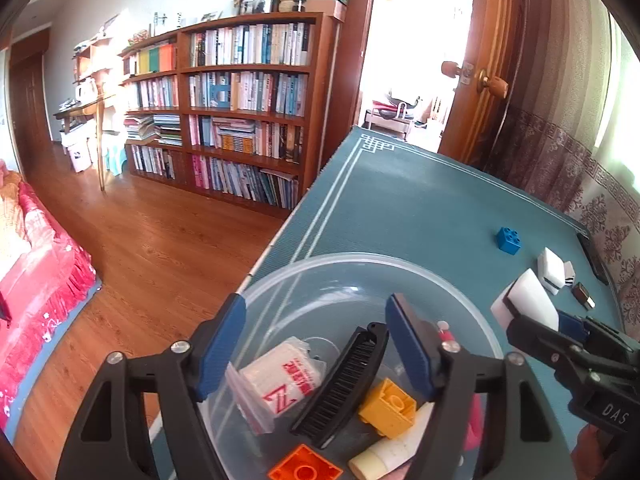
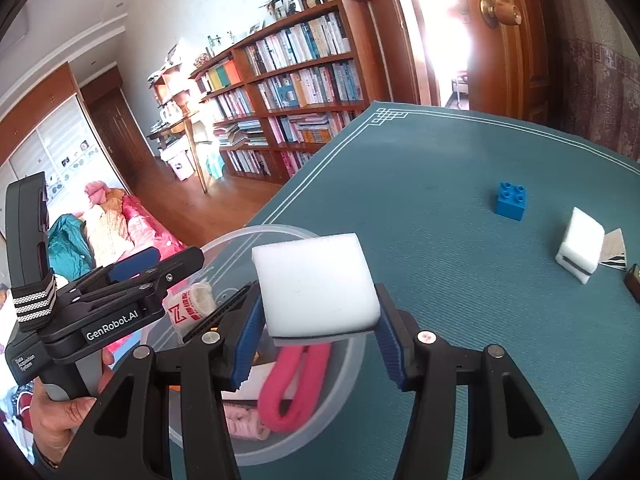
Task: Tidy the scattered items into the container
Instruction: 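Carry the brush and sponge over the bowl and release both, then move the right tool to the brown cosmetic bottle and close on it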
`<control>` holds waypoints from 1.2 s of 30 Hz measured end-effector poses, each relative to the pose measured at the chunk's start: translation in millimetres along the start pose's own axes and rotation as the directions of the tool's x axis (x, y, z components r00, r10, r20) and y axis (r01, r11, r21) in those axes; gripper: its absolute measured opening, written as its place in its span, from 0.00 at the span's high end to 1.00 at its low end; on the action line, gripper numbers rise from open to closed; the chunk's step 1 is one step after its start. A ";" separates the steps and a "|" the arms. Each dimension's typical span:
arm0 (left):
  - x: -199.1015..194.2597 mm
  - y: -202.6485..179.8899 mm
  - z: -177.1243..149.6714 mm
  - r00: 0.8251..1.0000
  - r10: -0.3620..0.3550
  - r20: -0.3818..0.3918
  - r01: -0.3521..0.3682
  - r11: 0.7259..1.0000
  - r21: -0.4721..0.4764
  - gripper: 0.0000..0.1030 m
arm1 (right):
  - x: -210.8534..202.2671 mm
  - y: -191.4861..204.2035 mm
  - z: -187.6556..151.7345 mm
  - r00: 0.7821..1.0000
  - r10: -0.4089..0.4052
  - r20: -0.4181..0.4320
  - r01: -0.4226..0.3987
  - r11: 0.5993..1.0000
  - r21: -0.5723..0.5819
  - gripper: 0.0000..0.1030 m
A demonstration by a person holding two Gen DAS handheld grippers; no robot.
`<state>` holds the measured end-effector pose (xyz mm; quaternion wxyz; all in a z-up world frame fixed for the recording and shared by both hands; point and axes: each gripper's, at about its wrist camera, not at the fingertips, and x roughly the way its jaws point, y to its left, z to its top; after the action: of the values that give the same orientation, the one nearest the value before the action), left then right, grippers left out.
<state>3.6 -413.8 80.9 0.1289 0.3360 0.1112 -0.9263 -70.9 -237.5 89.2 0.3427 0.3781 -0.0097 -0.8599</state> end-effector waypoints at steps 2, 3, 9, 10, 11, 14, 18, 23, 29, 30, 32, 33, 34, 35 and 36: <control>-1.5 5.6 1.3 1.000 0.008 0.007 -0.007 1.000 -0.008 0.23 | 5.1 4.2 2.2 1.000 0.008 -0.007 -0.008 1.000 -0.001 0.45; -2.5 8.0 1.5 1.000 0.010 0.009 -0.010 1.000 -0.013 0.22 | 7.6 6.7 3.1 1.000 0.012 -0.012 -0.012 1.000 -0.002 0.44; -4.5 19.5 3.6 1.000 0.012 0.013 -0.011 0.999 -0.051 0.18 | 20.6 25.5 5.4 0.998 0.048 -0.045 -0.049 0.998 -0.037 0.42; -4.3 21.2 3.1 1.000 0.012 0.011 -0.011 0.998 -0.057 0.18 | 22.9 28.7 4.6 0.998 0.047 -0.051 -0.049 0.998 -0.043 0.42; -3.9 22.9 2.8 1.000 0.012 0.007 -0.012 0.998 -0.063 0.17 | 25.0 30.2 4.3 0.997 0.046 -0.056 -0.049 0.998 -0.046 0.42; -3.2 25.9 1.9 1.000 0.015 0.002 -0.015 0.997 -0.077 0.16 | 30.2 30.1 4.7 0.997 0.049 -0.067 -0.052 0.998 -0.041 0.41; -2.3 26.6 0.2 1.000 0.021 -0.002 -0.021 0.996 -0.088 0.09 | 28.0 22.0 3.3 0.997 0.043 -0.066 -0.044 0.999 -0.019 0.38; -3.0 21.5 0.1 1.000 0.014 -0.001 -0.014 0.997 -0.080 0.06 | 21.2 9.4 0.8 0.998 0.031 -0.063 -0.031 1.000 0.003 0.38; -1.4 7.8 1.4 1.000 -0.002 -0.007 0.002 0.999 -0.051 0.06 | 9.6 -5.7 -1.7 0.999 0.016 -0.044 -0.015 0.999 0.030 0.38; -0.9 5.1 1.5 1.000 -0.005 -0.010 0.004 0.999 -0.045 0.06 | 7.2 -8.6 -2.0 0.999 0.012 -0.039 -0.011 0.999 0.034 0.38; 0.5 -0.9 1.6 1.000 -0.010 -0.016 0.010 0.999 -0.031 0.06 | 1.8 -15.0 -3.0 1.000 0.001 -0.029 0.000 0.999 0.044 0.38; 1.0 -3.8 1.8 1.000 -0.012 -0.018 0.011 1.000 -0.025 0.06 | -0.7 -18.6 -3.5 1.000 -0.005 -0.025 0.007 0.999 0.049 0.38; 1.3 -7.0 1.9 1.000 -0.014 -0.020 0.014 1.000 -0.018 0.06 | -2.9 -21.9 -4.3 1.000 -0.011 -0.022 0.013 0.999 0.053 0.38; 1.5 -9.5 2.3 1.000 -0.016 -0.022 0.016 1.000 -0.014 0.06 | -5.2 -25.9 -4.9 1.000 -0.020 -0.019 0.021 0.998 0.056 0.38; 1.6 -12.2 2.5 1.000 -0.019 -0.023 0.019 1.000 -0.008 0.06 | -7.0 -28.4 -6.1 0.999 -0.030 -0.016 0.031 0.998 0.059 0.38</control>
<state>-2.9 -403.3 83.2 0.1202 0.3452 0.1193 -0.9231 -80.1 -210.1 81.6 0.3182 0.3947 -0.0266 -0.8615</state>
